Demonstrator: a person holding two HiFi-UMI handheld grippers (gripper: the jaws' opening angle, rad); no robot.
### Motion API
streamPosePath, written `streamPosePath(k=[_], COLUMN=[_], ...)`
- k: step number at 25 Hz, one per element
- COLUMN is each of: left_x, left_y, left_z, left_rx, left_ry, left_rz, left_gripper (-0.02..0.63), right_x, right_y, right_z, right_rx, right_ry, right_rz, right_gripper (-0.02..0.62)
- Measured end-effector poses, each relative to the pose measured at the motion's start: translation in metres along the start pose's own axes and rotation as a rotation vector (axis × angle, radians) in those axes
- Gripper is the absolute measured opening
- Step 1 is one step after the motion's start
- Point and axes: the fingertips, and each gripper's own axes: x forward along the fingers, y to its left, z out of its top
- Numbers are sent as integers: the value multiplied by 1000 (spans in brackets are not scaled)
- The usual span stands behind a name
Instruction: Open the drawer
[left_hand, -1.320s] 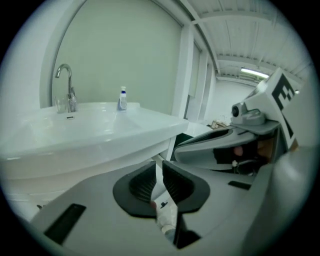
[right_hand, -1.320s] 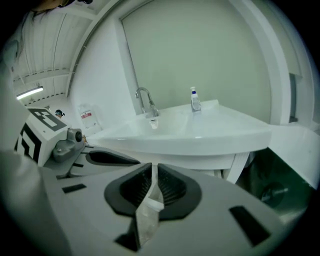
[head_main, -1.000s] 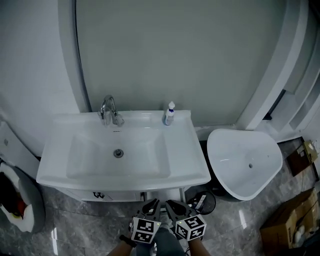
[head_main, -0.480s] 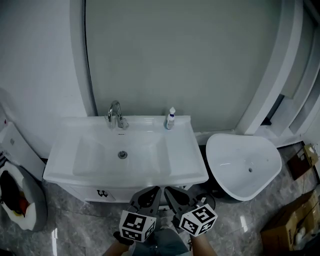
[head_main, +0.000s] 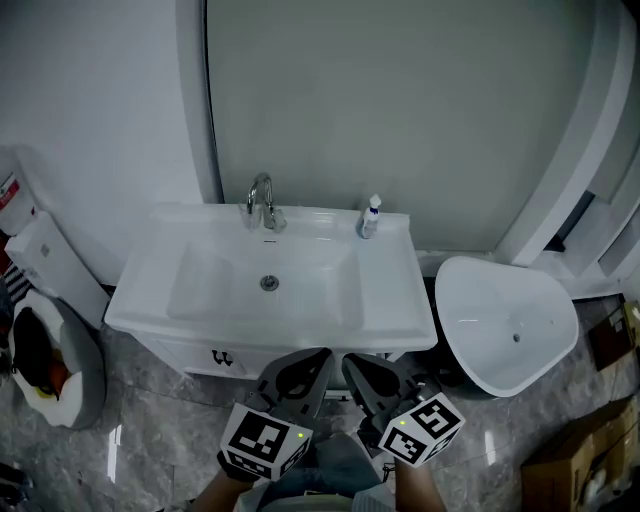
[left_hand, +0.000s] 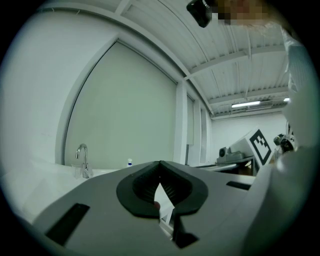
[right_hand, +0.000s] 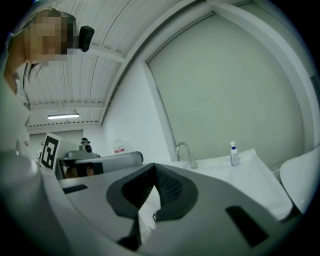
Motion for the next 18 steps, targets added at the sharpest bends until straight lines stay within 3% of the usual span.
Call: streamPosePath(k=[9,18], left_x=[-12,-10], left_y=[1,6], left_z=[-1,-14], left_rx=[4,12], left_ry=[17,46], left_rz=[-3,-4], left_gripper=[17,17], right_x=[7,10], right_y=[15,12], right_z=[0,-10], right_rx=[-27,10], right_ry=[33,64], right_rz=[30,35], right_gripper=[9,9])
